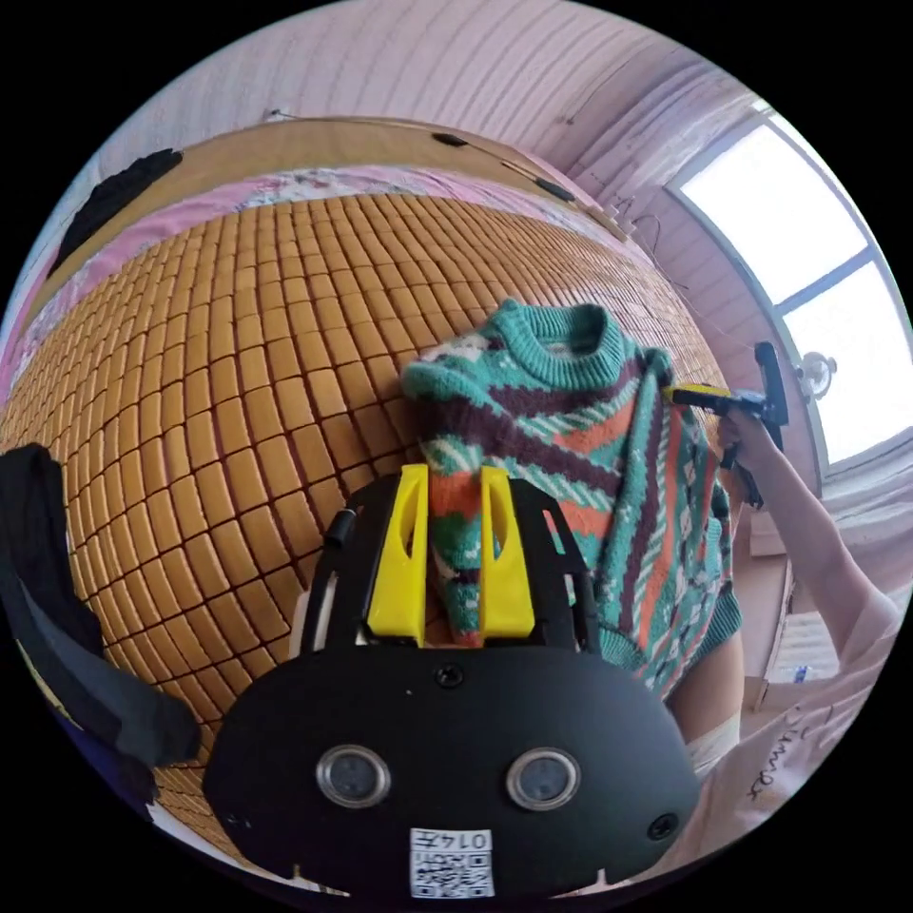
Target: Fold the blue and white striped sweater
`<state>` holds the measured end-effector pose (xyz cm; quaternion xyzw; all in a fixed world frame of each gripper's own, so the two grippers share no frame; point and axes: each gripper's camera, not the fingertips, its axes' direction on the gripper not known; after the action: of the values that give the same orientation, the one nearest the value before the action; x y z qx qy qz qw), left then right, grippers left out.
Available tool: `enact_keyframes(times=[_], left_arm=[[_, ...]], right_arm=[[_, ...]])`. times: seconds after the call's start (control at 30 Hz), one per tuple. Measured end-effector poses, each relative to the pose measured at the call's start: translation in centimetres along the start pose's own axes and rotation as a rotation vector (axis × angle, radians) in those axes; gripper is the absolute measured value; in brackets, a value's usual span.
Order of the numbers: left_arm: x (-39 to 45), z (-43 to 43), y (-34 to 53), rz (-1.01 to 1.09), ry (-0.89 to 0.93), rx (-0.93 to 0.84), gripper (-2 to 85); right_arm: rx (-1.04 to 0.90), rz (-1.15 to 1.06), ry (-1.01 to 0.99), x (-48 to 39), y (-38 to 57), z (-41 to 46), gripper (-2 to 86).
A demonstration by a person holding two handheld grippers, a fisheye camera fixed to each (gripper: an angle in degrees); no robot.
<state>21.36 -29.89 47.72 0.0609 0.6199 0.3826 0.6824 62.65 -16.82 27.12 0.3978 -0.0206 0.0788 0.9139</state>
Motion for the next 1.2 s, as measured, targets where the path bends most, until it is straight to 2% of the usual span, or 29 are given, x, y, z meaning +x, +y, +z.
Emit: enact_keyframes(times=[0.1,0.23,0.3,0.4,0.47,0.6,0.67,0.73,0.83,0.97,1.2], left_arm=[[-0.5,-2.5,-0.6,-0.014,0.053,-0.011,5.2],[-1.2,-9.9,-0.6,-0.038,0.075,0.090,4.2],[-0.8,-14.0,-0.2,-0.031,0.044,0.152,2.4],[0.1,-20.9,2.5,-0.014,0.049,0.298,-0.3],[1.6,-26.0,7.7,0.118,0.071,0.452,-0.8],[1.5,-26.2,16.1,0.126,0.097,0.332,-0.9],[0.5,-23.9,19.6,0.069,0.020,0.248,-0.8],[-0.5,-22.8,20.1,-0.001,0.032,0.247,-0.5],[-1.2,-22.0,17.1,-0.073,0.131,0.285,2.6],[0.4,-21.0,8.4,-0.018,0.086,0.330,8.3],[3.6,-15.7,-5.7,0.016,-0.029,0.209,14.4]], right_arm=[[0.043,-0.074,-0.087,-0.4,-0.2,-2.2,6.0],[0.208,-0.229,-0.228,-1.7,-0.1,-8.3,5.7],[0.285,-0.312,-0.209,-2.3,0.7,-10.6,5.6],[0.380,-0.399,-0.227,-2.2,4.3,-13.2,5.6],[0.405,-0.479,-0.233,-2.1,9.3,-13.9,5.4],[0.365,-0.601,-0.132,-2.9,18.0,-11.9,5.4],[0.359,-0.559,-0.138,-3.1,20.6,-10.2,5.5],[0.368,-0.491,-0.152,-2.9,20.7,-9.7,5.5],[0.395,-0.425,-0.154,-2.4,20.2,-10.2,5.5],[0.357,-0.476,-0.139,-2.4,20.6,-10.6,5.4],[0.332,-0.512,-0.157,-2.1,23.6,-9.9,5.3]])
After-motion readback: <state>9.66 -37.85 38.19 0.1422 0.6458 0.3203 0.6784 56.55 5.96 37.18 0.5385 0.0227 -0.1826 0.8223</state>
